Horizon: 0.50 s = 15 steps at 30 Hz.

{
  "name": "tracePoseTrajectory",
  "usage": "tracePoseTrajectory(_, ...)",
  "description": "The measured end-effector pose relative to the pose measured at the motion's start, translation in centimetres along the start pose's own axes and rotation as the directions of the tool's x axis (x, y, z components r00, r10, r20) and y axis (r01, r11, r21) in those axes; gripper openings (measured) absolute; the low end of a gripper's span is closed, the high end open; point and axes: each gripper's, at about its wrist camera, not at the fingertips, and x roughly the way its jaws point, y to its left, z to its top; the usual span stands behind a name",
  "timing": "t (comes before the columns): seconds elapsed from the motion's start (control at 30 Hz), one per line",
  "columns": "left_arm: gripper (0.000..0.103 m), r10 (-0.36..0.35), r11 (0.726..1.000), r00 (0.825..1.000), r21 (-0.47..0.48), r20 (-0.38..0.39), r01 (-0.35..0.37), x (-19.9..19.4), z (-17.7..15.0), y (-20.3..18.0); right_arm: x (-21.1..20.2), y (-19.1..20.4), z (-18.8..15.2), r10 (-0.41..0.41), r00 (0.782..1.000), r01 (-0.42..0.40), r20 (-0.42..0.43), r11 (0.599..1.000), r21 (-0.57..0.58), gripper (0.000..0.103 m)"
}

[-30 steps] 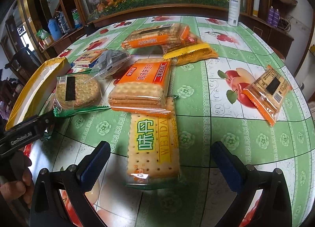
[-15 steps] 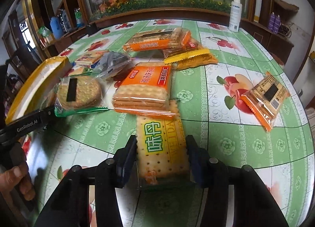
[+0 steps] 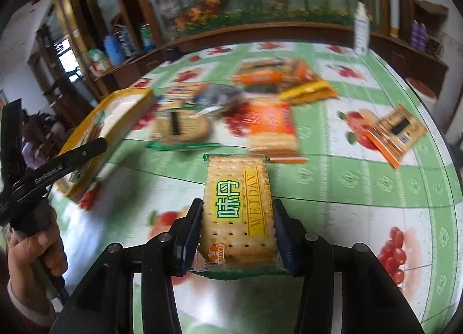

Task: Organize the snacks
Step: 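Carry both packs into the yellow tray and open both tools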

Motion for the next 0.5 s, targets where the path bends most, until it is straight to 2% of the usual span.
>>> tracePoseTrajectory(0.2,0.075,0.123,0.992,0.992,-0.043,0.03,-0.122,-0.8,1.1,4.8,1.0,6.6,3.2,0.139,0.99,-0.136,0.016,0.986,-0.101,0.048)
tracePoseTrajectory(0.37,0.075,0.207,0.971,0.978,-0.115,-0.013,-0.207,0.7,1.5,10.3,4.1,13.8,6.5,0.263,0.965,-0.258,0.001,0.948,-0.187,0.048)
tracePoseTrajectory(0.5,0.075,0.255,0.954,0.966,-0.153,-0.048,-0.259,2.3,1.7,13.5,6.9,19.4,8.2,0.333,0.943,-0.329,-0.021,0.917,-0.226,0.048)
